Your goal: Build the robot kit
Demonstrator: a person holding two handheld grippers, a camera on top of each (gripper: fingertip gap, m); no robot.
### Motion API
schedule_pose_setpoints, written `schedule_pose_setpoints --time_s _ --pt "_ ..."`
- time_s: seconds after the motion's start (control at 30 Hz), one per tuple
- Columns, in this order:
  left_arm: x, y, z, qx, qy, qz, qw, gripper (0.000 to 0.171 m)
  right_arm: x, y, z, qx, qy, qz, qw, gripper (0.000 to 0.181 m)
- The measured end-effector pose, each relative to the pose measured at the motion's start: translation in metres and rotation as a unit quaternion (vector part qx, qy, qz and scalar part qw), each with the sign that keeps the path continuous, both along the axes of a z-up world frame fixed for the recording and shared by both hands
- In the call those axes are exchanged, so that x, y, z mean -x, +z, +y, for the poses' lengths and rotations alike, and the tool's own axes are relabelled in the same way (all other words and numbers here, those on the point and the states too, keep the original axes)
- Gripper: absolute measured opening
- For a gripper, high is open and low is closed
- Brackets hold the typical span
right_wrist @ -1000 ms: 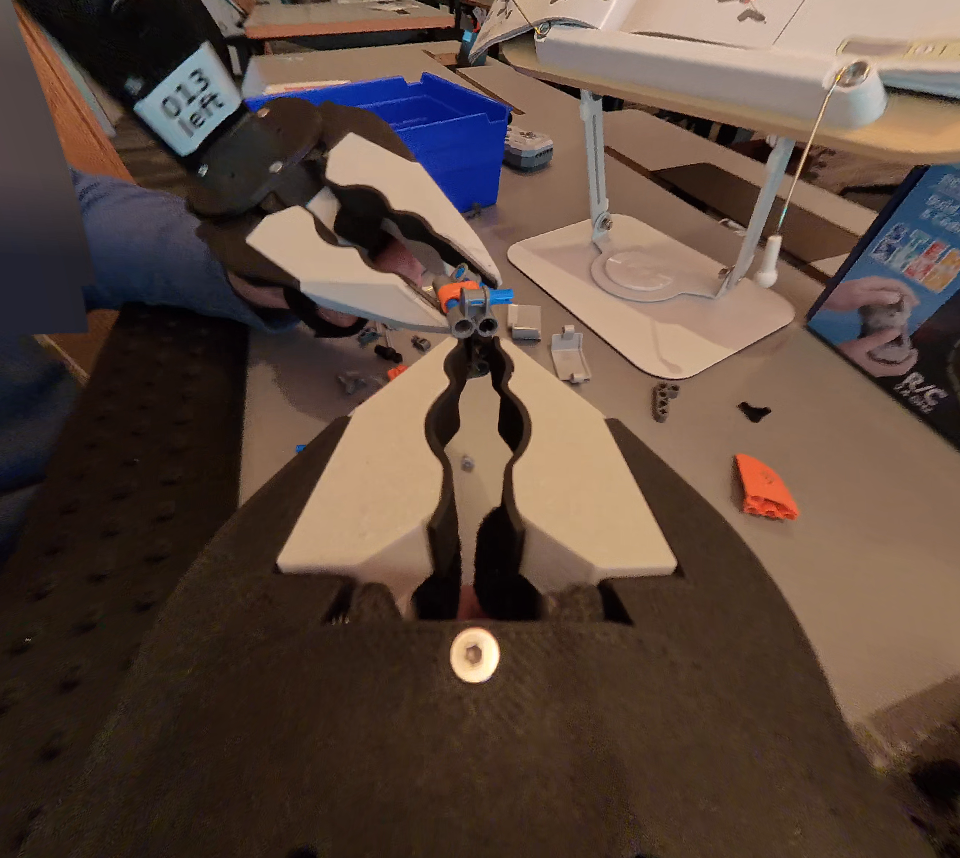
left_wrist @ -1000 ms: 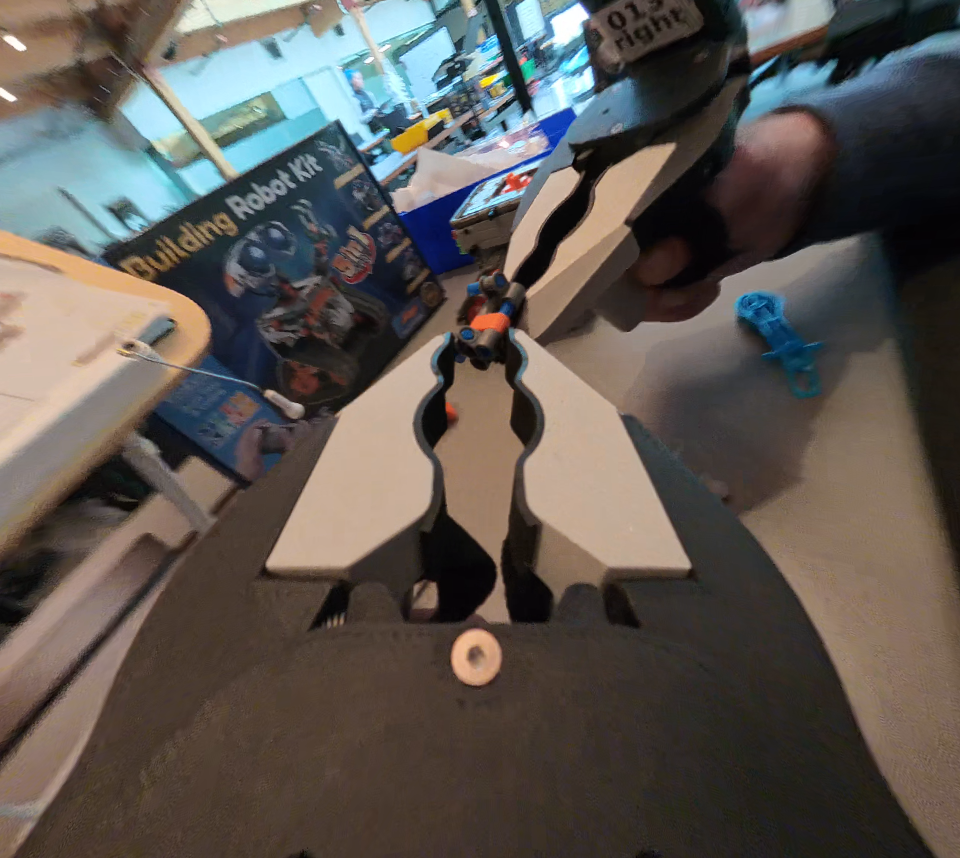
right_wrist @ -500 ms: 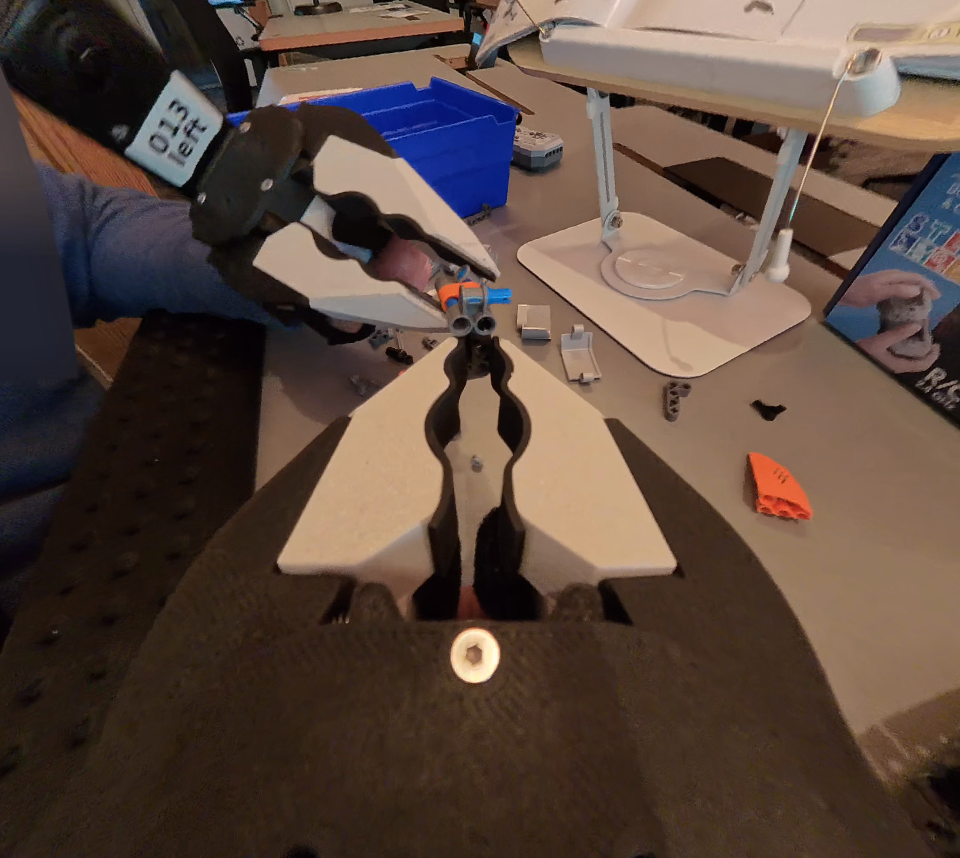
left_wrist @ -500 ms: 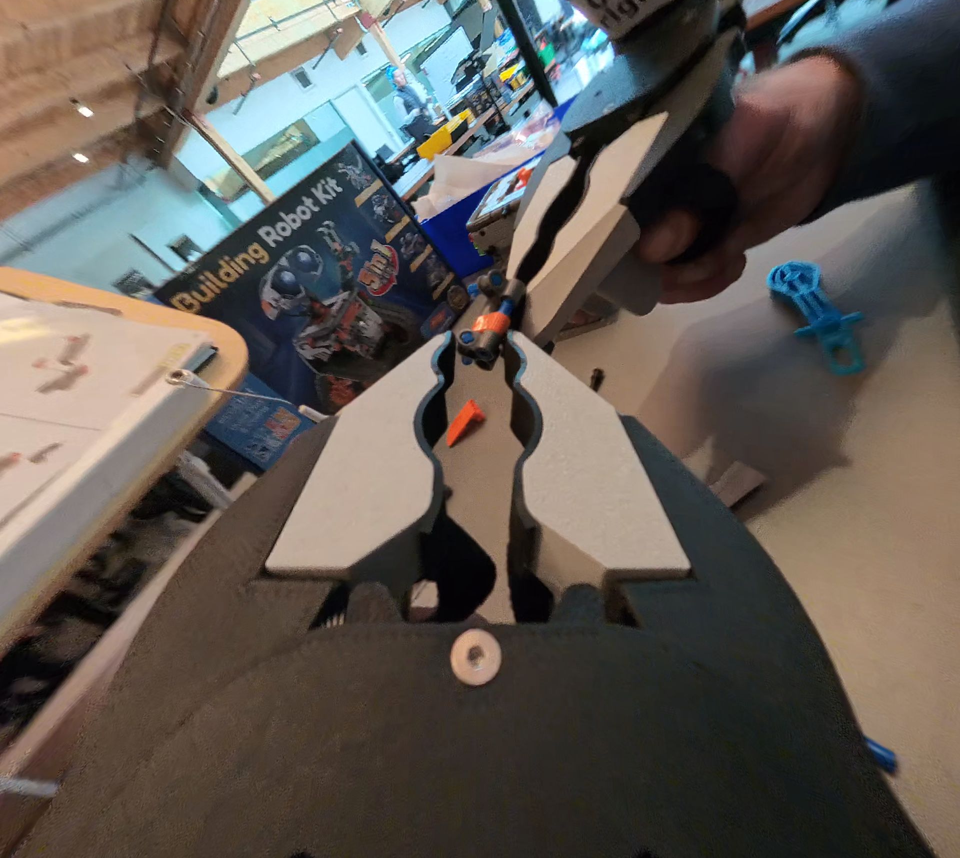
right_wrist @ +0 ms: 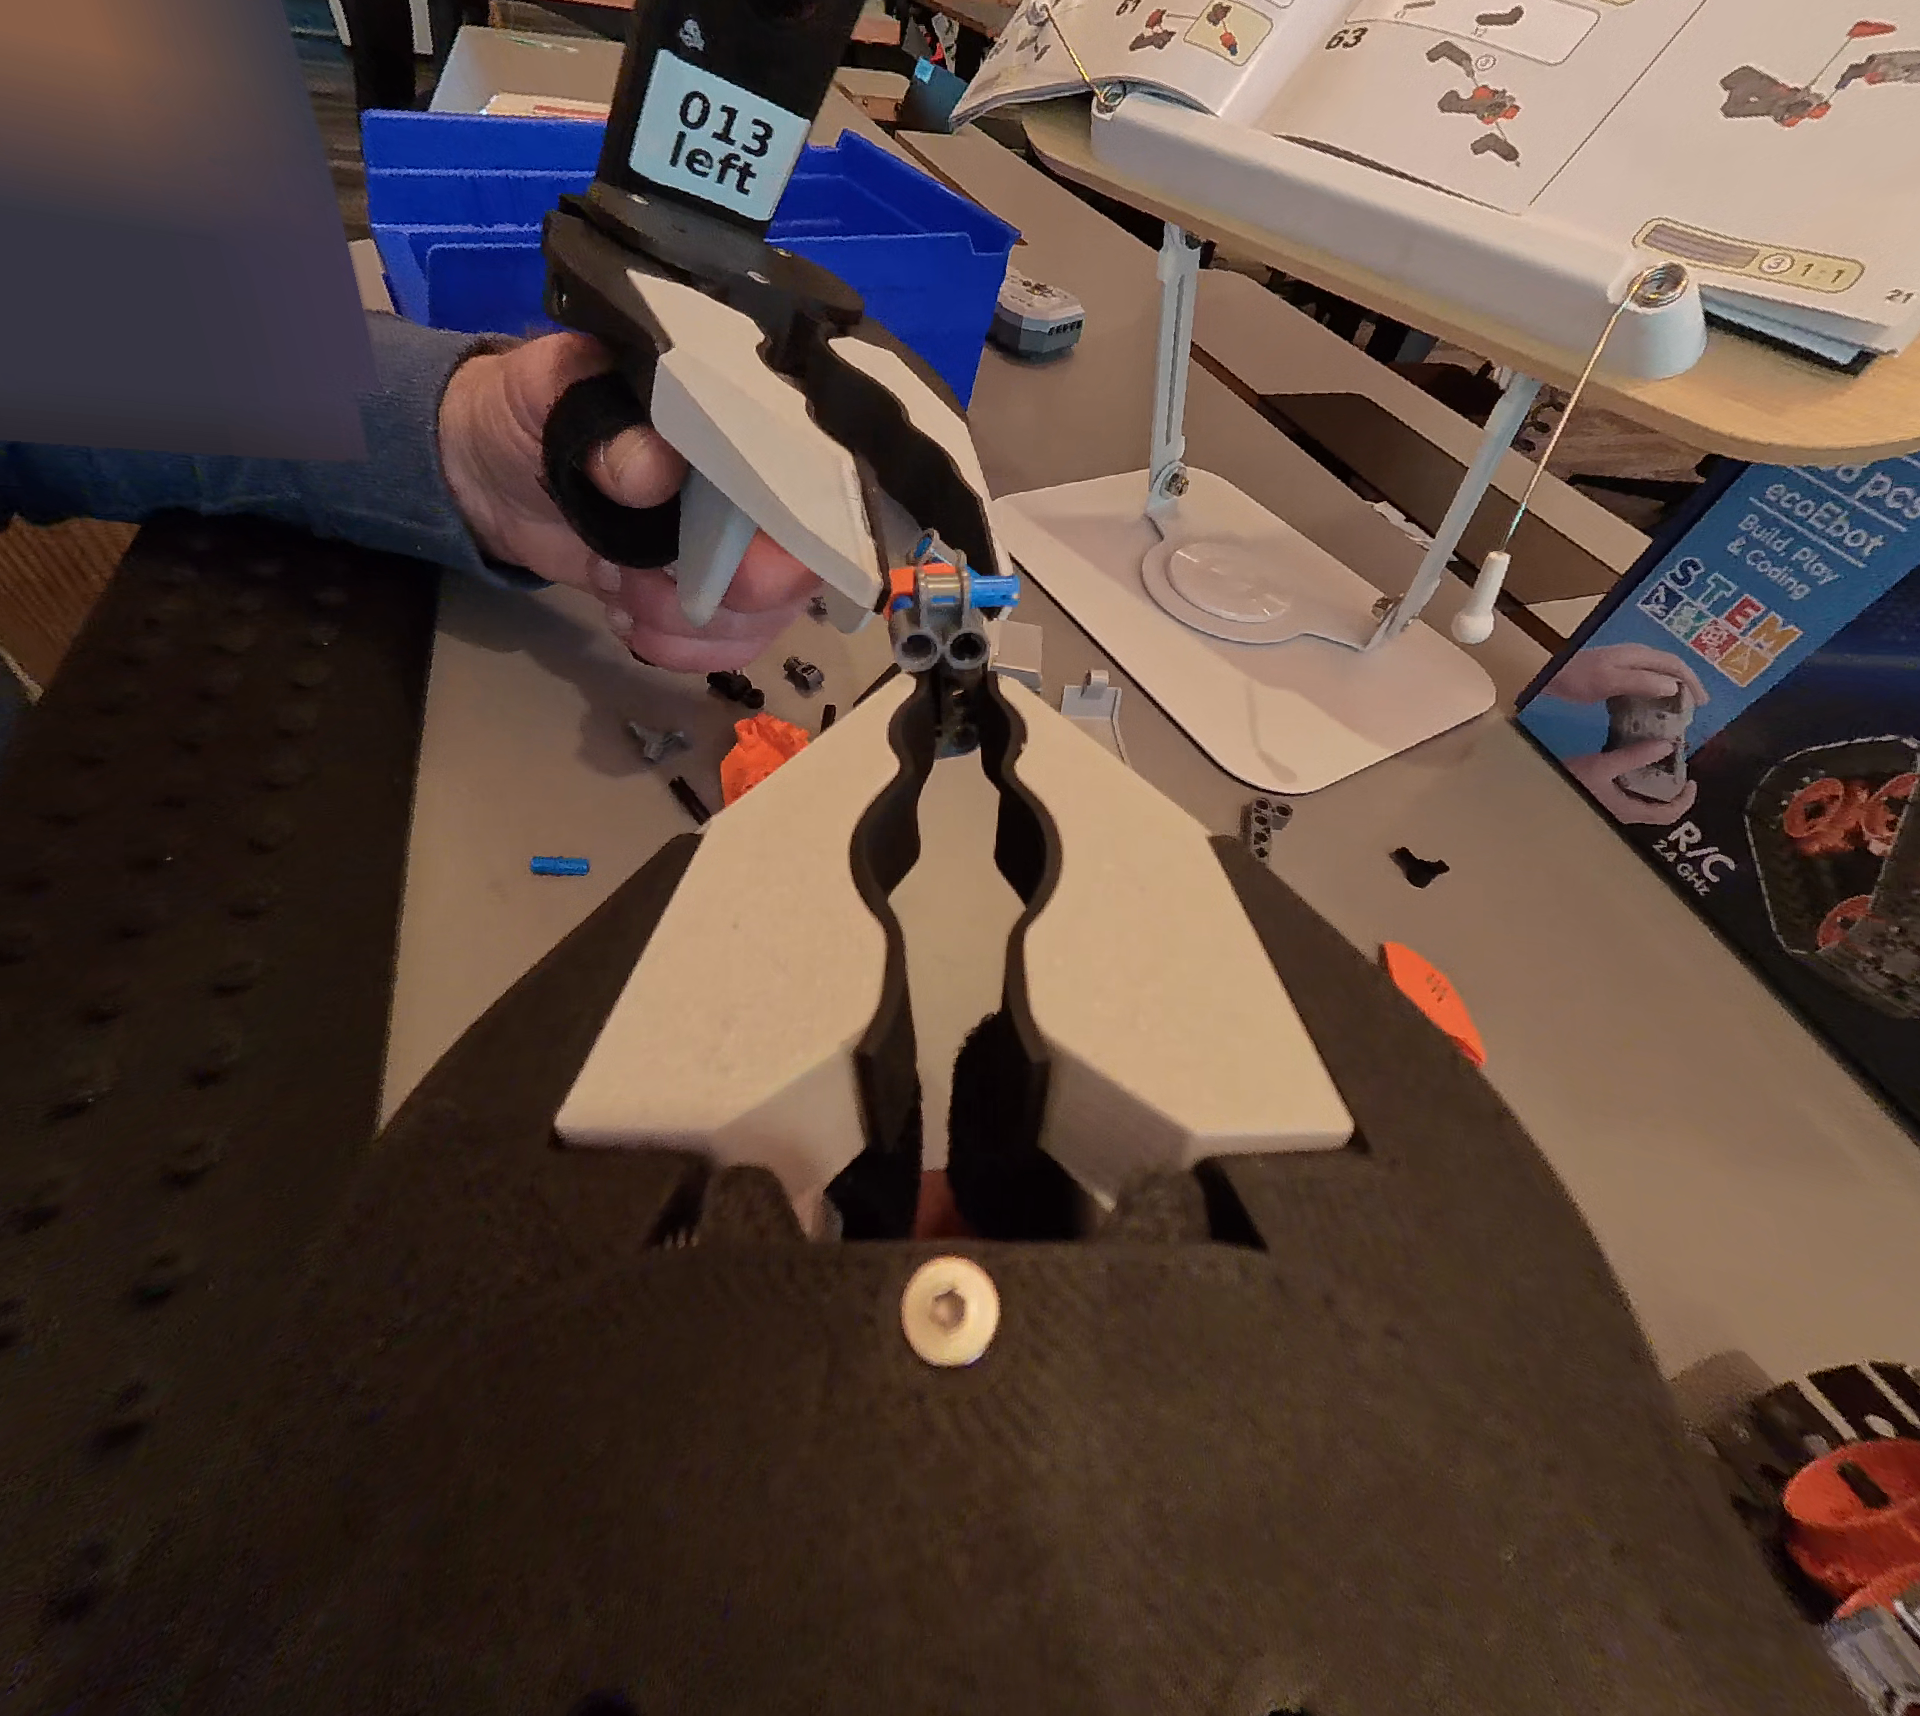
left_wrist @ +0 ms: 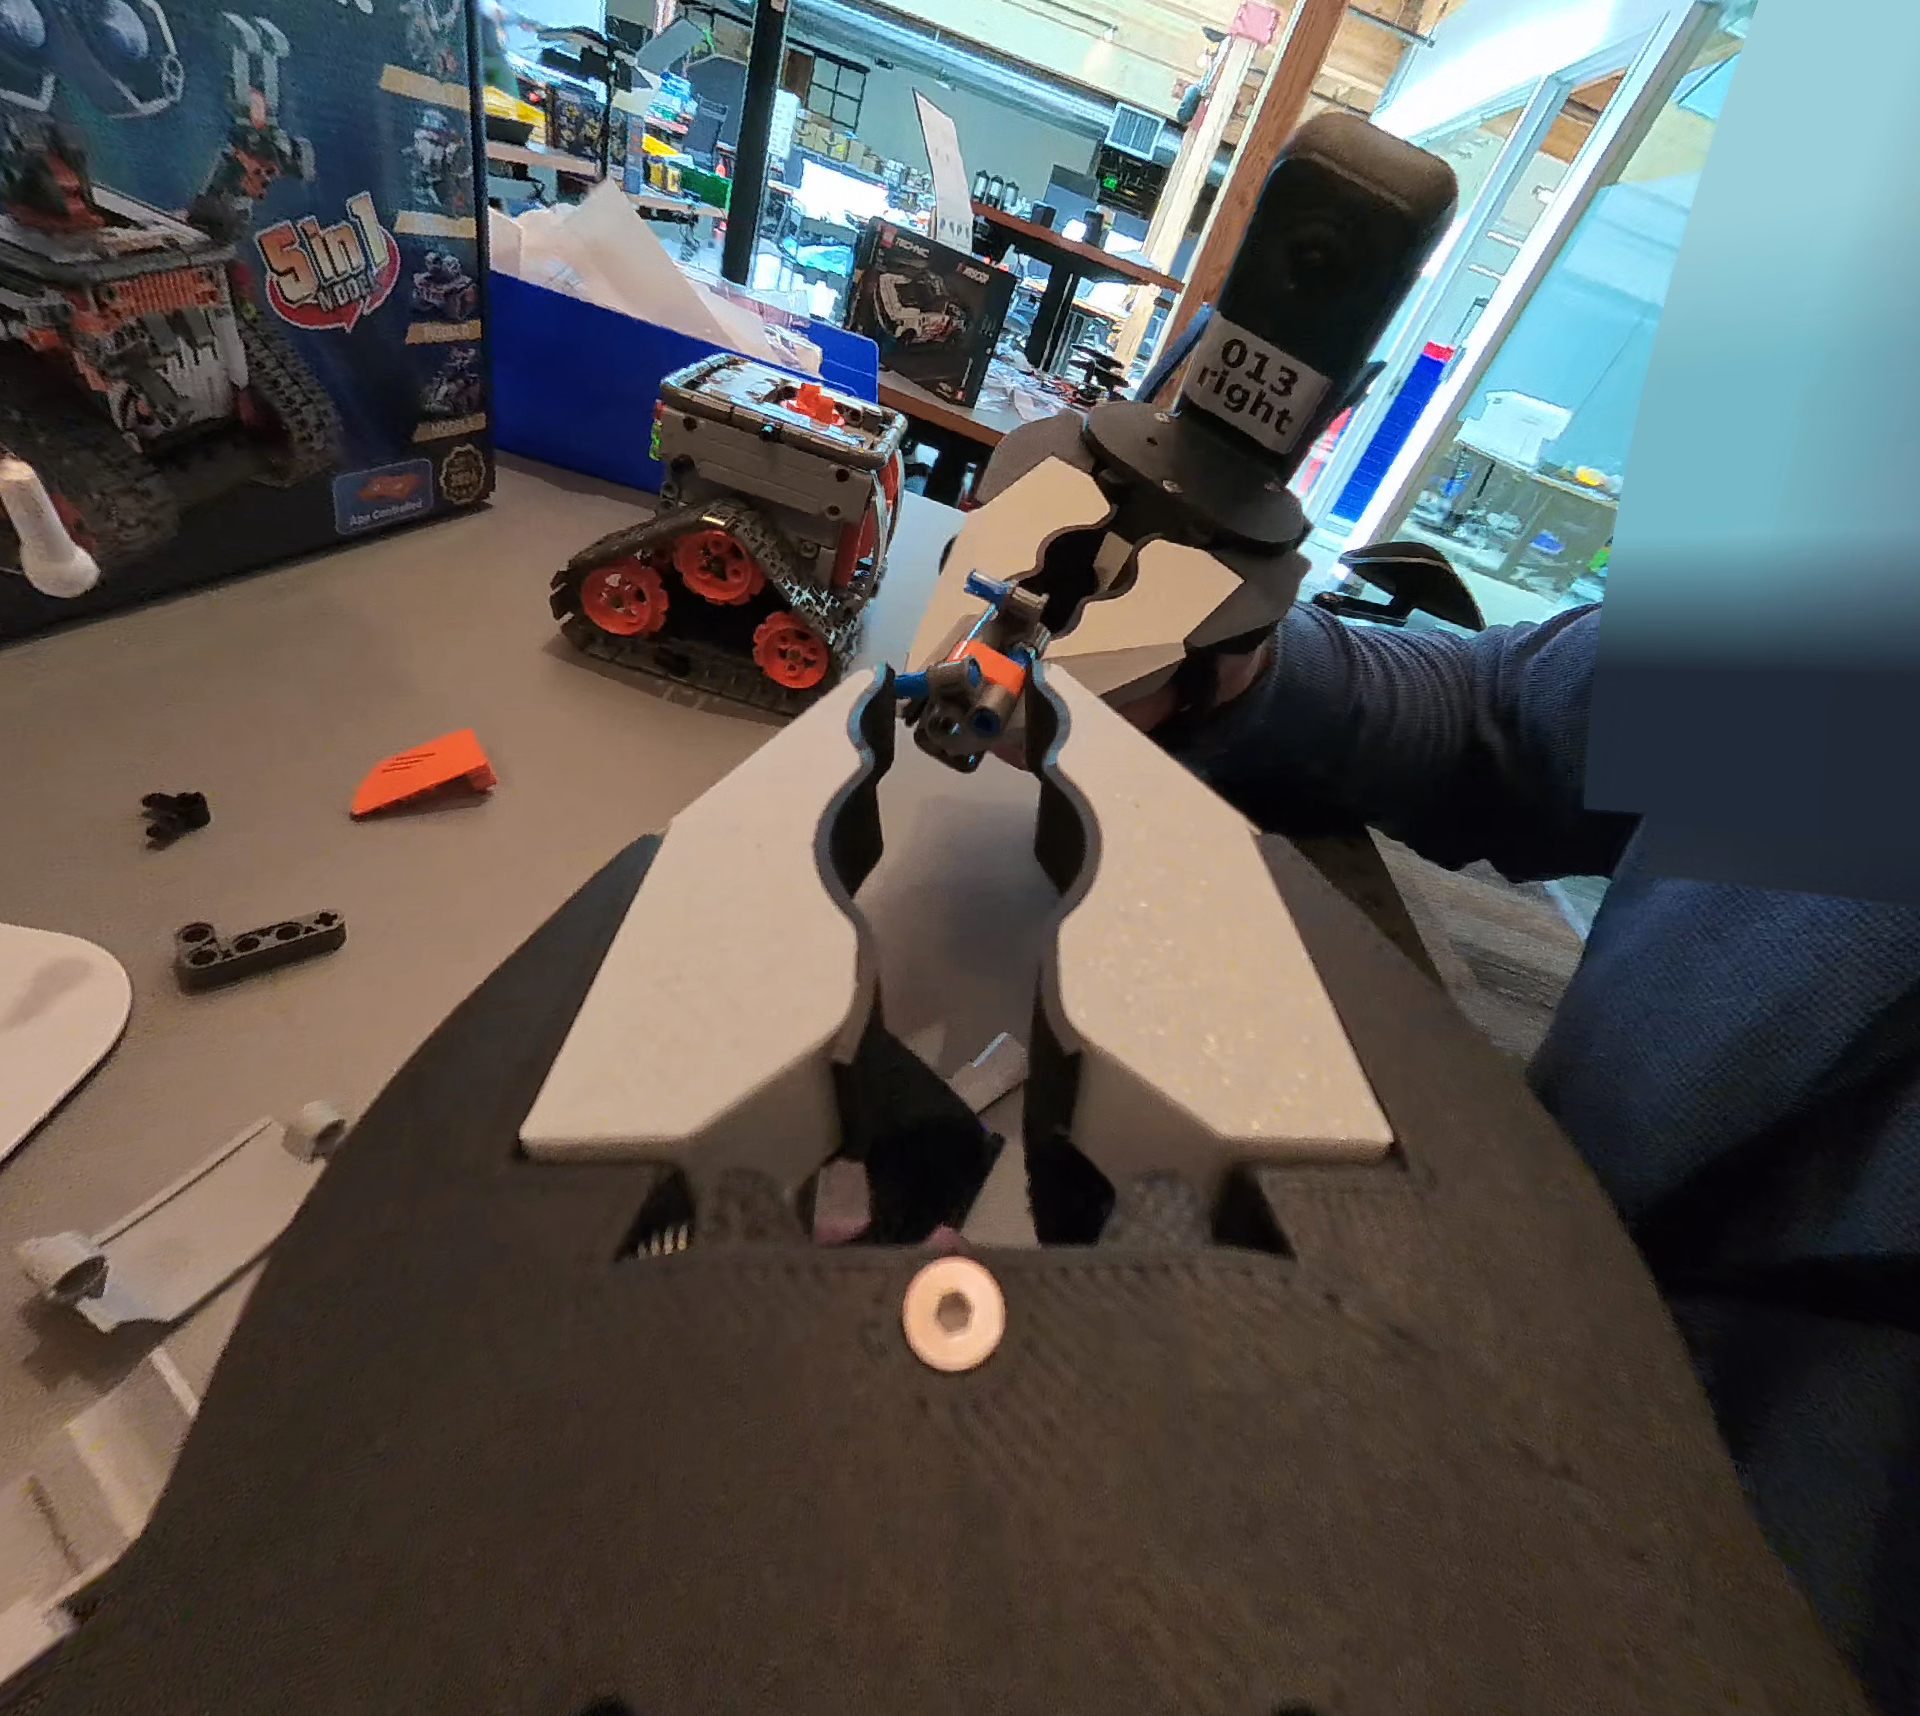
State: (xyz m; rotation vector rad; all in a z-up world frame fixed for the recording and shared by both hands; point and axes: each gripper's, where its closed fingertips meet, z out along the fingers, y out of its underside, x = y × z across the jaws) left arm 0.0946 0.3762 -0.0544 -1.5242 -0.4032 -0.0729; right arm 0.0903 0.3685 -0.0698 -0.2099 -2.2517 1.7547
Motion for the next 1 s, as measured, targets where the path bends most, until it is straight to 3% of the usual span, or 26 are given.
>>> schedule_pose_setpoints --time_s 0.1,0.27,0.4,0.53,0.7,0.9,1.0 --pt "0.0 0.002 0.0 0.028 0.034 0.086 0.995 0.023 0.0 0.001 0.0 0.015 0.006 -0.032 0.999 0.006" --pt "-0.002 0.008 0.0 0.073 0.087 0.225 0.968 0.022 -0.003 0.005 0.0 0.033 0.017 -0.062 0.997 0.006" --pt "-0.002 0.009 0.0 0.113 0.123 0.318 0.933 0.022 -0.003 0.004 -0.001 0.043 0.026 -0.1 0.994 0.007" --pt "-0.004 0.01 0.0 0.163 0.152 0.423 0.878 0.022 -0.005 0.002 -0.001 0.051 0.036 -0.138 0.988 0.007" --pt "0.002 0.01 -0.003 0.156 0.154 0.389 0.895 0.024 -0.005 0.005 -0.001 0.059 0.035 -0.15 0.986 0.006" --pt "-0.005 0.01 -0.001 0.238 0.185 0.547 0.781 0.023 0.0 -0.003 0.001 0.039 0.016 -0.169 0.985 0.006" --pt "-0.001 -0.002 0.005 0.289 0.185 0.568 0.748 0.015 -0.002 -0.008 -0.002 0.016 0.008 -0.15 0.988 0.006"
